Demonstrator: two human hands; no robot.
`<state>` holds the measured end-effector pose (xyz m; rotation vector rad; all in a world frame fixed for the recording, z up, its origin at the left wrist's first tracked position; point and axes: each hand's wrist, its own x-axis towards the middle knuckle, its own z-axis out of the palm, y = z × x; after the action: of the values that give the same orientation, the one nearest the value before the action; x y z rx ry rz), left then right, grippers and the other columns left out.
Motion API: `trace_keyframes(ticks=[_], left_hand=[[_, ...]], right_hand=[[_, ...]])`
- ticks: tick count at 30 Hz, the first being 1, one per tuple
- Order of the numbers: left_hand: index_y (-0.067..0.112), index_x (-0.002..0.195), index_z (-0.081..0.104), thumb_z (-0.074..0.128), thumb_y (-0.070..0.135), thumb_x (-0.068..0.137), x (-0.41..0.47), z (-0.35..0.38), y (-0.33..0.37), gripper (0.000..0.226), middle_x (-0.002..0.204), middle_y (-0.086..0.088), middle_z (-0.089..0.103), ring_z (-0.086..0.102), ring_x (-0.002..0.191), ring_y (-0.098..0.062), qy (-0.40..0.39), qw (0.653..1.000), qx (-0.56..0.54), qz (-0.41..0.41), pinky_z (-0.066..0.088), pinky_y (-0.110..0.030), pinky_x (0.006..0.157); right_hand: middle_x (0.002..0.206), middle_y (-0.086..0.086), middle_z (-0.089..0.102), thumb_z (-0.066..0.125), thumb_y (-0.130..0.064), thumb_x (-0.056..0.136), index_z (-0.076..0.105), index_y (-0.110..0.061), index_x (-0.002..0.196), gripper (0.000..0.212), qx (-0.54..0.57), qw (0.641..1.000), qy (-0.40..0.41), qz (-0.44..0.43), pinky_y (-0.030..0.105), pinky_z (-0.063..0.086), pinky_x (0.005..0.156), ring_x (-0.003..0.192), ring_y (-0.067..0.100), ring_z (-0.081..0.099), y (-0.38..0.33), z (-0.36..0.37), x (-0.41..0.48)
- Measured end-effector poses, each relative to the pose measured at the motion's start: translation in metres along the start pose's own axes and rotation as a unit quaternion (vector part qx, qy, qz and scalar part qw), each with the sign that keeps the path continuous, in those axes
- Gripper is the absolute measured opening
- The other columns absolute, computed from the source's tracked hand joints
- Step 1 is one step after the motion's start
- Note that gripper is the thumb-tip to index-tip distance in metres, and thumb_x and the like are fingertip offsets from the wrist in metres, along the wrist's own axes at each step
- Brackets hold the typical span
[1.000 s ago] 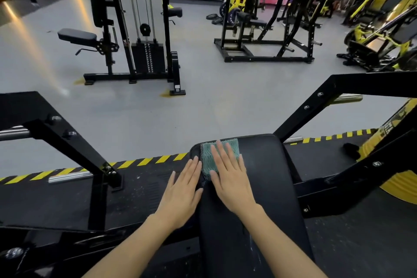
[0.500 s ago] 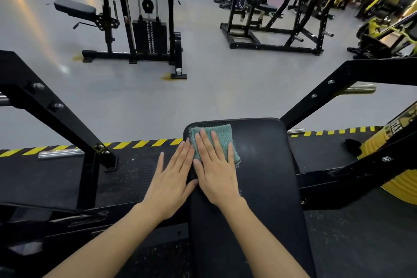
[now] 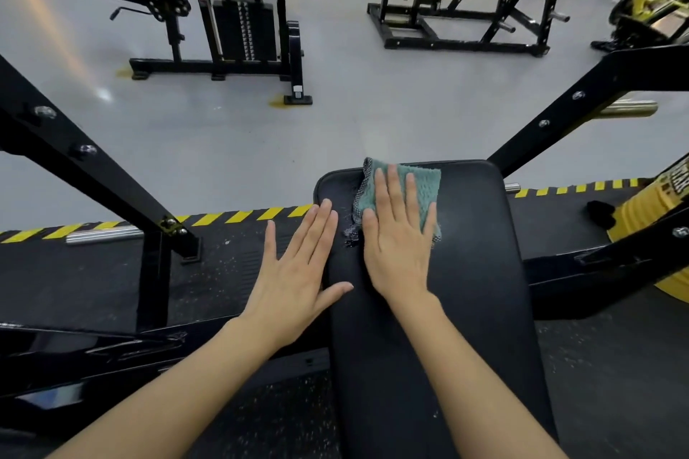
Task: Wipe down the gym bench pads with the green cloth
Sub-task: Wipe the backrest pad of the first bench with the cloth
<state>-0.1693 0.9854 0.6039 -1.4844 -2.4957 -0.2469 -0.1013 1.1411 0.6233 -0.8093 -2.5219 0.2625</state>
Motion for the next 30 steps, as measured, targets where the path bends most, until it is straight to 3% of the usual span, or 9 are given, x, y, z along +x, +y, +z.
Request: trace_keyframes(ticks=[5,13,17,22,25,30], left_hand=[[0.007,0.158,0.011,0.031,0.063,0.092,0.005,-0.002,-0.009,0.089,0.167,-0.009,0.006,0.008,0.154,-0.020,0.001,1.000,0.001,0.030,0.006,-0.059,0.118],[0.009,0.158,0.014,0.018,0.064,0.098,0.027,-0.014,-0.017,0.082,0.167,-0.006,0.008,0.006,0.154,-0.018,-0.008,0.994,0.033,0.099,0.007,-0.053,0.120],[0.010,0.158,0.018,0.023,0.056,0.100,0.044,-0.018,-0.017,0.074,0.167,-0.004,0.012,0.009,0.154,-0.017,-0.006,0.988,0.053,0.144,0.011,-0.048,0.121],[0.009,0.157,0.021,0.026,0.050,0.102,0.051,-0.021,-0.021,0.069,0.166,-0.004,0.013,0.008,0.154,-0.017,-0.010,0.984,0.056,0.166,0.011,-0.045,0.122],[0.010,0.158,0.019,0.024,0.048,0.103,0.051,-0.020,-0.019,0.067,0.167,-0.004,0.011,0.007,0.154,-0.017,-0.018,0.986,0.044,0.157,0.011,-0.044,0.122],[0.008,0.158,0.016,0.020,0.048,0.104,0.049,-0.015,-0.015,0.067,0.167,-0.006,0.010,0.007,0.154,-0.019,-0.011,0.990,0.035,0.136,0.010,-0.045,0.122]], right_hand=[[0.164,-0.011,0.006,0.017,-0.041,0.103,0.014,-0.027,0.157,0.055,0.021,1.000,0.020,0.011,0.046,-0.005,0.118,0.151,0.013,0.002,-0.038,0.012,-0.023],[0.165,-0.007,0.003,0.011,-0.044,0.102,0.008,-0.023,0.157,0.059,0.026,0.996,0.031,0.083,0.045,-0.007,0.118,0.151,0.013,-0.003,-0.020,0.008,-0.012],[0.164,-0.008,-0.005,0.007,-0.045,0.101,0.000,-0.024,0.157,0.060,0.034,0.992,0.025,0.123,0.046,-0.009,0.118,0.151,0.013,-0.009,0.010,0.000,0.007],[0.163,-0.009,-0.012,0.016,-0.038,0.105,-0.006,-0.026,0.156,0.056,0.049,0.980,0.021,0.193,0.050,-0.008,0.120,0.150,0.014,-0.015,0.030,-0.008,0.028],[0.164,-0.007,-0.004,0.012,-0.041,0.102,0.002,-0.025,0.157,0.058,0.045,0.985,0.050,0.156,0.052,-0.006,0.120,0.151,0.016,-0.007,0.010,-0.004,0.018],[0.164,-0.007,0.011,0.020,-0.039,0.103,0.017,-0.023,0.156,0.056,0.013,1.000,0.020,-0.006,0.049,0.003,0.120,0.151,0.014,0.005,0.003,0.001,-0.010]])
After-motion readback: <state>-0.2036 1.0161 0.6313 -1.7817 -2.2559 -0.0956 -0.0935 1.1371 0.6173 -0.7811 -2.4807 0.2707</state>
